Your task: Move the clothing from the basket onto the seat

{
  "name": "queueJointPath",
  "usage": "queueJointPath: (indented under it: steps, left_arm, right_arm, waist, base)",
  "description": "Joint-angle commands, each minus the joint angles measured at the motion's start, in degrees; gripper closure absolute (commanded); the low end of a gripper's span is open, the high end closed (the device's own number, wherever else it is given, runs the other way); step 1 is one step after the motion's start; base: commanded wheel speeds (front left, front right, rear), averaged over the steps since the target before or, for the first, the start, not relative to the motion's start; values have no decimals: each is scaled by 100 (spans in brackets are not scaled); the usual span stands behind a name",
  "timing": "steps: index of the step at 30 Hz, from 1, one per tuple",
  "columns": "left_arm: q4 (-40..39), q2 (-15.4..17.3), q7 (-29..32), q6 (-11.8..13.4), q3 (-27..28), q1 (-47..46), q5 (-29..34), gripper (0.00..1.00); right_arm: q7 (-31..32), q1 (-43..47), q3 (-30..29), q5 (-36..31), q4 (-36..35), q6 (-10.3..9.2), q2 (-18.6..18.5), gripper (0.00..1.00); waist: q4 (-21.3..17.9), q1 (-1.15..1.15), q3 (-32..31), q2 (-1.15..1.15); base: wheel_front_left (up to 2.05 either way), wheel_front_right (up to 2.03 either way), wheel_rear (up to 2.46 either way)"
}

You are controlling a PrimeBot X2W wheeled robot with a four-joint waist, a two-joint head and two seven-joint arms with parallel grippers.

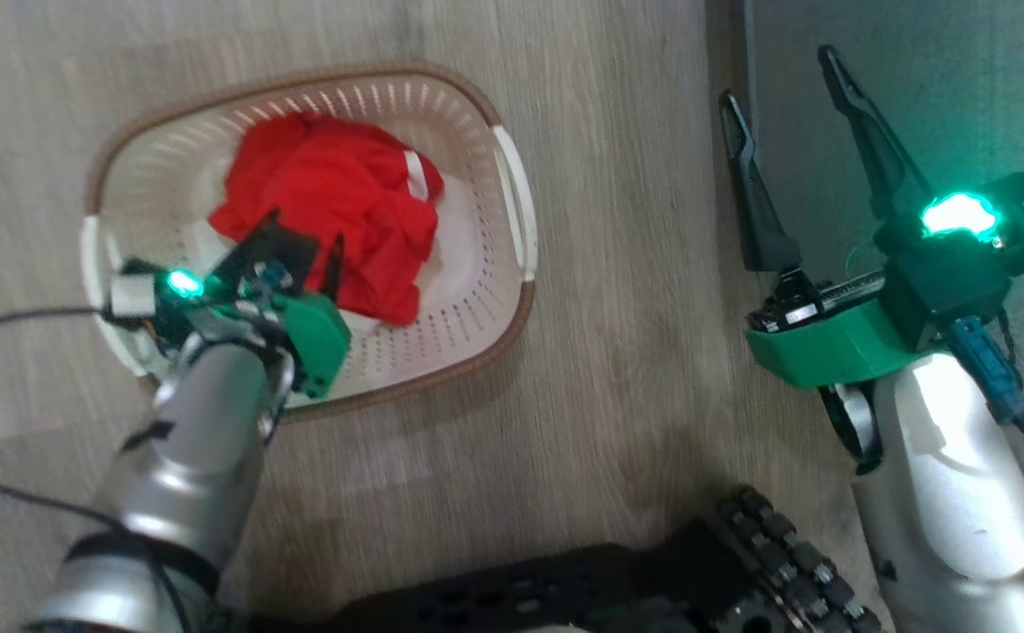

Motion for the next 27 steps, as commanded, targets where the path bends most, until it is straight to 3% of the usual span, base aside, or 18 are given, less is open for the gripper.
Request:
queueJointPath:
  steps: [1,5,10,26,27]
  left_arm:
    - [100,200,-72,34,78,-127,90,0]
    - [1187,186,-63,78,151,-667,0,0]
    - [1632,245,-70,57,-38,-1145,119,0]
    - [1932,394,172,-52,-359,-1543,216,0]
    - [1935,403,225,-86,-373,-1554,212,65]
  right_arm:
    - [-37,15,155,-30,-276,-1,59,0]
    - [-37,9,237,75,-412,-1,72,0]
    - [-37,42,367,97,-495,-1,78,0]
    - [-37,158,464,408,-659,-1,79,0]
    - [-37,148,465,415,-660,-1,79,0]
  waist:
    - [-207,-2,442,0]
    - [-303,-2,709,0]
    - [-445,-2,910,0]
    - [-709,-2,1165,0]
    - [-716,-2,1179,0]
  base:
    - [0,0,0]
    - [0,0,0]
    - [0,0,0]
    - [0,0,0]
    - [0,0,0]
